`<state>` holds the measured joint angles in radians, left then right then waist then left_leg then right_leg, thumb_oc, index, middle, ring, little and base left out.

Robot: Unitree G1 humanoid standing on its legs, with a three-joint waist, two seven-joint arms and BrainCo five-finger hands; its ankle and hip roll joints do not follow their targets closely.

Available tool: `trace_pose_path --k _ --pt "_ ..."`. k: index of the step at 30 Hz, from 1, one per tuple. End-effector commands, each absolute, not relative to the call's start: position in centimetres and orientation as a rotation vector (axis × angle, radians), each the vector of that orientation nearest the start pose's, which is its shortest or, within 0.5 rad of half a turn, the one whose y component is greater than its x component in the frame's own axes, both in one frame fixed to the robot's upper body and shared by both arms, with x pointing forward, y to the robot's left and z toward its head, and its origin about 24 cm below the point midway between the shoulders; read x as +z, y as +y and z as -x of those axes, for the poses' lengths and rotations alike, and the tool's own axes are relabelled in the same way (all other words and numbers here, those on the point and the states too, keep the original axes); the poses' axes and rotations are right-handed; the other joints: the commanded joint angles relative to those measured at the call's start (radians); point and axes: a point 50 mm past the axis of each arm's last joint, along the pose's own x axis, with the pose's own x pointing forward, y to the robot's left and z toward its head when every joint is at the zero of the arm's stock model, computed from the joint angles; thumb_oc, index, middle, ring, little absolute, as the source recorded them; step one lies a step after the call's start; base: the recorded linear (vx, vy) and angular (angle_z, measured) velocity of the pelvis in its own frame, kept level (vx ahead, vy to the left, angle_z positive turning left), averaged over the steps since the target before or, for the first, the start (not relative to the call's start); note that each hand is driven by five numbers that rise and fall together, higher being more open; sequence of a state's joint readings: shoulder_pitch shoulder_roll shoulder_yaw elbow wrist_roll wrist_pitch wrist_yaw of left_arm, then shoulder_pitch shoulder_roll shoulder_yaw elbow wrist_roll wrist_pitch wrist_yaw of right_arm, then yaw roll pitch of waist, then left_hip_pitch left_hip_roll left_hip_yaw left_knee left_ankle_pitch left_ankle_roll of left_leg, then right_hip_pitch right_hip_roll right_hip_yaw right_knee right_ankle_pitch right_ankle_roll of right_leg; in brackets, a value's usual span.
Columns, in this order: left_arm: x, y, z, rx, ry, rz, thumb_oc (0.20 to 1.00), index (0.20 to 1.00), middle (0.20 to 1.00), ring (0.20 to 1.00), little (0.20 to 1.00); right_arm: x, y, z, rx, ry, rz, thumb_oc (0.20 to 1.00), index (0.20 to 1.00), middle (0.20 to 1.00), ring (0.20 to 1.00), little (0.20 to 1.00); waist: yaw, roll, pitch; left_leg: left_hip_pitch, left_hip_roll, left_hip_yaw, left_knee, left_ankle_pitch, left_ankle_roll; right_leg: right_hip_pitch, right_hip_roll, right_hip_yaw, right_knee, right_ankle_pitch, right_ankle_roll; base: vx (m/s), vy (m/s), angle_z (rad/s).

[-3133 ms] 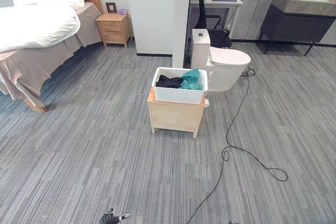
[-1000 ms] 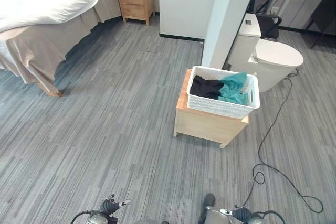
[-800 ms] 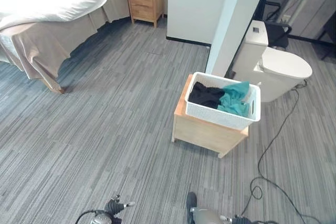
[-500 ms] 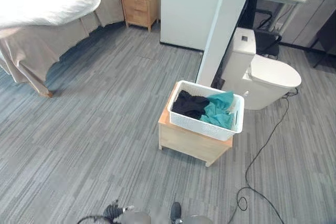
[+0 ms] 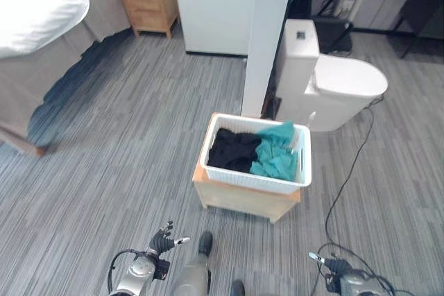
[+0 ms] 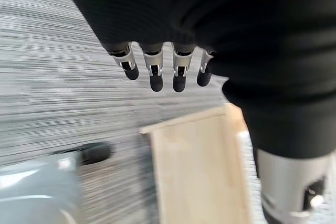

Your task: Grab the laundry basket,head to the washer,open it,put in the laundry and shut it.

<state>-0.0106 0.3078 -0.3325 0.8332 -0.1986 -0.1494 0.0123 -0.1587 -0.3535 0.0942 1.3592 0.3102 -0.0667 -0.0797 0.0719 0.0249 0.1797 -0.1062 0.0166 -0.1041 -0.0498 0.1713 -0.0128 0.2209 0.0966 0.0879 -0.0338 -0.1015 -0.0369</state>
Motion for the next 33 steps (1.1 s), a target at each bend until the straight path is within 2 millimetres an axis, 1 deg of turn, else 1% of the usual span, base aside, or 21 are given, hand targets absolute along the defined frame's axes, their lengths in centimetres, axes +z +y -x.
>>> trace_pose_path --k 1,3,6,8,9,10,12,13,14,15,18,19,20,21,22,23,27,29,30,31,33 --pt "-8.6 21.5 -20.3 -0.105 0.575 -0.25 1.0 1.0 1.0 1.0 1.0 -13.3 -29.5 -12.4 -0.486 1.038 0.067 1.0 1.0 1.0 1.0 1.0 0.005 -0.028 -0.037 -0.067 -0.017 0.05 0.165 -0.124 0.039 -0.198 -0.155 -0.075 0.435 -0.006 0.162 0.17 0.214 -0.38" --pt "-7.7 21.9 -20.9 -0.081 0.535 -0.238 1.0 1.0 1.0 1.0 1.0 -13.0 -29.2 -13.3 -0.51 0.988 0.013 1.0 1.0 1.0 1.0 1.0 -0.009 -0.019 -0.024 -0.035 -0.024 0.064 0.167 -0.152 0.059 -0.276 -0.185 -0.096 0.537 0.046 0.185 0.07 0.117 -0.45" --pt "-6.0 23.1 -21.5 -0.025 0.455 -0.243 1.0 1.0 1.0 1.0 1.0 -12.4 -30.1 -13.6 -0.582 0.931 -0.015 1.0 1.0 1.0 1.0 1.0 -0.017 -0.007 -0.027 0.009 -0.016 0.078 0.144 -0.18 0.058 -0.302 -0.251 -0.174 0.417 0.028 0.166 0.12 0.002 -0.2" --pt "-5.3 24.3 -21.7 0.021 0.447 -0.261 1.0 1.0 1.0 1.0 1.0 -12.3 -32.3 -11.5 -0.766 0.969 -0.103 1.0 1.0 1.0 1.0 1.0 -0.022 -0.001 -0.034 0.031 -0.003 0.073 0.134 -0.198 0.049 -0.322 -0.295 -0.201 0.302 0.057 0.165 0.16 -0.122 -0.18" --pt "-3.8 24.6 -22.8 0.056 0.385 -0.254 1.0 1.0 1.0 1.0 1.0 -12.0 -34.2 -9.6 -0.925 0.993 -0.182 1.0 1.0 1.0 1.0 1.0 -0.024 0.0 -0.036 0.056 -0.003 0.055 0.123 -0.212 0.041 -0.336 -0.321 -0.193 0.207 0.111 0.179 0.16 -0.105 0.04" --pt "-3.8 24.5 -22.8 0.056 0.385 -0.253 1.0 1.0 1.0 1.0 1.0 -11.9 -34.3 -9.6 -0.925 0.992 -0.182 1.0 1.0 1.0 1.0 1.0 -0.025 0.002 -0.034 0.058 -0.002 0.055 0.122 -0.213 0.041 -0.33 -0.32 -0.195 0.199 0.114 0.179 0.15 -0.109 0.08" --pt "-1.9 24.9 -23.7 0.072 0.308 -0.263 1.0 1.0 1.0 1.0 1.0 -11.8 -35.1 -8.5 -0.985 1.005 -0.217 1.0 1.0 1.0 1.0 1.0 -0.02 -0.018 -0.04 0.068 -0.02 0.046 0.123 -0.222 0.039 -0.284 -0.328 -0.181 0.124 0.13 0.191 0.08 -0.081 0.2" --pt "-1.9 24.9 -23.7 0.072 0.309 -0.263 1.0 1.0 1.0 1.0 1.0 -11.8 -35.1 -8.5 -0.985 1.005 -0.216 1.0 1.0 1.0 1.0 1.0 -0.02 -0.018 -0.039 0.069 -0.02 0.046 0.123 -0.222 0.039 -0.282 -0.328 -0.181 0.123 0.13 0.191 0.16 -0.095 0.45" --pt "-0.6 25.7 -23.7 0.102 0.26 -0.272 1.0 1.0 1.0 1.0 1.0 -11.1 -36.7 -6.9 -1.086 0.983 -0.256 1.0 1.0 1.0 1.0 1.0 -0.013 -0.026 -0.063 0.083 -0.016 0.05 0.104 -0.22 0.032 -0.251 -0.328 -0.194 0.092 0.141 0.2 0.17 -0.086 0.39" --pt "-0.1 26.2 -23.1 0.121 0.242 -0.268 1.0 1.0 1.0 1.0 1.0 -10.7 -37.5 -6.3 -1.118 0.968 -0.254 1.0 1.0 1.0 1.0 1.0 -0.008 -0.029 -0.079 0.094 -0.01 0.047 0.082 -0.216 0.027 -0.229 -0.323 -0.206 0.071 0.145 0.201 0.17 -0.087 0.26" --pt "1.4 26.6 -22.2 0.147 0.179 -0.229 1.0 1.0 1.0 1.0 1.0 -9.0 -39.3 -7.1 -1.145 0.851 -0.2 1.0 1.0 1.0 1.0 1.0 -0.009 -0.029 -0.103 0.114 0.009 0.034 0.035 -0.199 0.012 -0.194 -0.308 -0.233 0.038 0.14 0.199 0.1 -0.09 0.08" --pt "1.4 26.6 -22.2 0.147 0.18 -0.229 1.0 1.0 1.0 1.0 1.0 -9.0 -39.3 -7.1 -1.145 0.851 -0.199 1.0 1.0 1.0 1.0 1.0 -0.01 -0.029 -0.103 0.114 0.009 0.034 0.034 -0.198 0.012 -0.193 -0.308 -0.233 0.038 0.14 0.199 0.04 -0.076 0.06" --pt "2.0 27.3 -22.0 0.175 0.161 -0.231 1.0 1.0 1.0 1.0 1.0 -6.4 -40.1 -10.5 -1.085 0.671 -0.095 1.0 1.0 1.0 1.0 1.0 -0.018 -0.025 -0.113 0.12 0.02 0.026 0.008 -0.187 0.004 -0.185 -0.296 -0.238 0.02 0.137 0.195 0.04 -0.066 0.2" --pt "2.1 27.4 -21.9 0.187 0.162 -0.225 1.0 1.0 1.0 1.0 1.0 -4.9 -40.1 -12.0 -1.04 0.588 -0.027 1.0 1.0 1.0 1.0 1.0 -0.022 -0.022 -0.118 0.126 0.024 0.025 -0.001 -0.186 0.002 -0.182 -0.292 -0.239 0.014 0.135 0.194 0.04 -0.078 0.19" --pt "2.1 27.6 -22.0 0.2 0.164 -0.207 1.0 1.0 1.0 1.0 1.0 -1.7 -39.3 -15.1 -0.94 0.428 0.099 1.0 1.0 1.0 1.0 1.0 -0.036 -0.015 -0.124 0.132 0.028 0.03 -0.011 -0.176 -0.001 -0.179 -0.287 -0.238 0.008 0.136 0.191 0.05 -0.029 0.05" --pt "2.1 27.6 -21.9 0.2 0.166 -0.208 1.0 1.0 1.0 1.0 1.0 -1.7 -39.2 -15.0 -0.941 0.431 0.1 1.0 1.0 1.0 1.0 1.0 -0.035 -0.015 -0.127 0.139 0.031 0.029 -0.016 -0.184 -0.002 -0.173 -0.285 -0.238 0.006 0.128 0.192 0.01 -0.021 -0.05" --pt "1.3 26.7 -23.7 0.157 0.228 -0.23 1.0 1.0 1.0 1.0 1.0 1.9 -36.5 -19.7 -0.763 0.28 0.247 1.0 1.0 1.0 1.0 1.0 -0.051 -0.008 -0.135 0.156 0.041 0.037 -0.027 -0.177 -0.004 -0.165 -0.273 -0.225 0.002 0.123 0.185 0.05 -0.006 -0.11" --pt "1.0 26.3 -24.7 0.129 0.261 -0.262 1.0 1.0 1.0 1.0 1.0 2.8 -35.2 -21.5 -0.669 0.249 0.276 1.0 1.0 1.0 1.0 1.0 -0.056 -0.008 -0.139 0.162 0.046 0.04 -0.031 -0.176 -0.006 -0.164 -0.268 -0.219 -0.004 0.122 0.184 0.04 0.0 -0.07" --pt "1.0 26.3 -24.7 0.129 0.26 -0.262 1.0 1.0 1.0 1.0 1.0 2.9 -35.2 -21.5 -0.67 0.249 0.275 1.0 1.0 1.0 1.0 1.0 -0.055 -0.008 -0.138 0.161 0.046 0.041 -0.032 -0.176 -0.006 -0.164 -0.268 -0.219 -0.004 0.122 0.184 0.0 0.006 -0.13" --pt "0.5 25.6 -25.8 0.101 0.293 -0.264 1.0 1.0 1.0 1.0 1.0 3.4 -33.9 -23.4 -0.563 0.241 0.296 1.0 1.0 1.0 1.0 1.0 -0.057 -0.01 -0.137 0.166 0.05 0.047 -0.035 -0.174 -0.008 -0.163 -0.264 -0.215 -0.007 0.122 0.182 0.05 0.003 -0.11" --pt "-0.2 24.7 -27.1 0.074 0.334 -0.247 1.0 1.0 1.0 1.0 1.0 3.5 -33.0 -25.1 -0.486 0.258 0.3 1.0 1.0 1.0 1.0 1.0 -0.059 -0.013 -0.133 0.168 0.055 0.052 -0.037 -0.172 -0.01 -0.165 -0.261 -0.211 -0.011 0.123 0.18 0.02 0.005 -0.09"
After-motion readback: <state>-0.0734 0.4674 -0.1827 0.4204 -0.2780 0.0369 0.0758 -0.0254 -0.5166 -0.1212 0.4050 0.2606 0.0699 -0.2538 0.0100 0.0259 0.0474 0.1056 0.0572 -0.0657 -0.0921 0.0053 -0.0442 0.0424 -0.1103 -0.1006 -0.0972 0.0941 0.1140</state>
